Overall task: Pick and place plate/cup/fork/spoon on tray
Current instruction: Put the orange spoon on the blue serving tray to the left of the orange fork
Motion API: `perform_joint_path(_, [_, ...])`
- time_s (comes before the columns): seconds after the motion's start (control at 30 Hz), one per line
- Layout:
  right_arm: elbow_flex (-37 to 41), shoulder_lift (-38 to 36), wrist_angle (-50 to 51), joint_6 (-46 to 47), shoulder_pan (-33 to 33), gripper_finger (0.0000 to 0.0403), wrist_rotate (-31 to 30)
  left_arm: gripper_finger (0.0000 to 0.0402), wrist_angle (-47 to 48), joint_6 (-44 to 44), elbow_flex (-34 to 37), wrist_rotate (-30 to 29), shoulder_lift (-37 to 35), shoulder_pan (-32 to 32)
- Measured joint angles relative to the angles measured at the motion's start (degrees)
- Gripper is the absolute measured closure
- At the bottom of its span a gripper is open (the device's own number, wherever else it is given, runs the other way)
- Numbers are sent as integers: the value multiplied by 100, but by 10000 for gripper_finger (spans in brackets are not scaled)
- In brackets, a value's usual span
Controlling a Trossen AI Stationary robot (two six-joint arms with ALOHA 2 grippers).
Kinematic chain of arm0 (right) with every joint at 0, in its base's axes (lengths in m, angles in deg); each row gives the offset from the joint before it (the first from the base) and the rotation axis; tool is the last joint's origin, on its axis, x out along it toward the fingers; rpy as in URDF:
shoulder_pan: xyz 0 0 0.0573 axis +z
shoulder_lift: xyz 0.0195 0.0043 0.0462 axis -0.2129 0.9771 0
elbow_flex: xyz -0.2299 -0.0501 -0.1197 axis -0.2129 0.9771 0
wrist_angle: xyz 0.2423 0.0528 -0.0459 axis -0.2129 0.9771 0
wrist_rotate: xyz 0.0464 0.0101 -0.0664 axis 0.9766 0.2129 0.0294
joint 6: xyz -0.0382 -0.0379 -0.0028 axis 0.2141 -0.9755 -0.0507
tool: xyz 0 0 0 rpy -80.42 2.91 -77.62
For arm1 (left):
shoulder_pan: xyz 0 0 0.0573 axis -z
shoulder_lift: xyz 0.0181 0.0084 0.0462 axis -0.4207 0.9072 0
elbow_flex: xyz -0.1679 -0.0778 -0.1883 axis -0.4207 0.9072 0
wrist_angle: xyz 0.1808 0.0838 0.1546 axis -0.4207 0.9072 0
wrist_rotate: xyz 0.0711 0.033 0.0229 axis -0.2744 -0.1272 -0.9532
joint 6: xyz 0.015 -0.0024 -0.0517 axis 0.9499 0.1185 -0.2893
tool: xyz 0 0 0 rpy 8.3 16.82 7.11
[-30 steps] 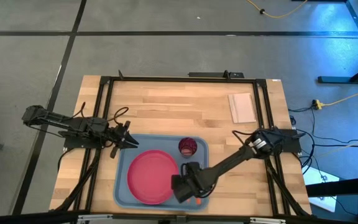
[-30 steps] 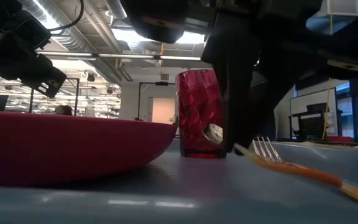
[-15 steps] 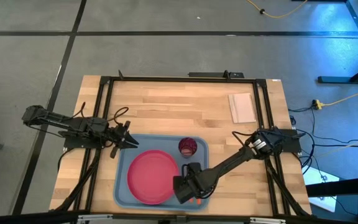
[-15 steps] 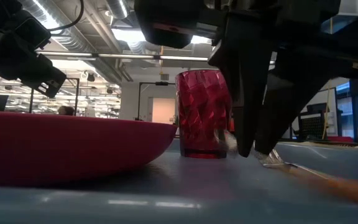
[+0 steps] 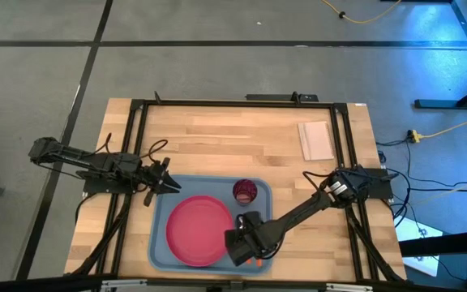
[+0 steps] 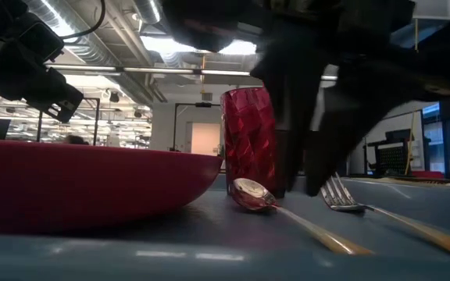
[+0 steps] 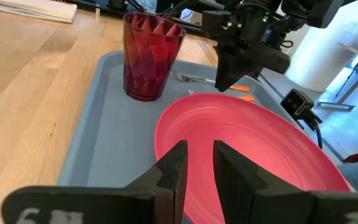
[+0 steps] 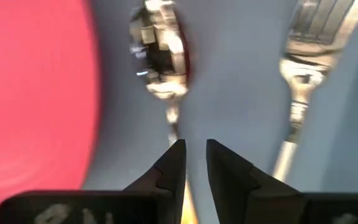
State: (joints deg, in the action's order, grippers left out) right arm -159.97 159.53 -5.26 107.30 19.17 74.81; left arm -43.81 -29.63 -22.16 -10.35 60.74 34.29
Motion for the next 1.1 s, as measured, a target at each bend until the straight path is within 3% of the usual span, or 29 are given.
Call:
perform_joint_path(0.43, [0, 0, -166, -748, -14, 335, -753, 333, 2, 0, 0, 1, 0, 0])
perform_joint_path(0.83, [498, -7, -740, -793, -90, 358, -832, 333, 2, 0, 0, 2, 0, 0])
perform_joint_path(1.1, [501, -7, -592, -759, -97, 358, -731, 333, 0, 0, 0, 0, 0, 0])
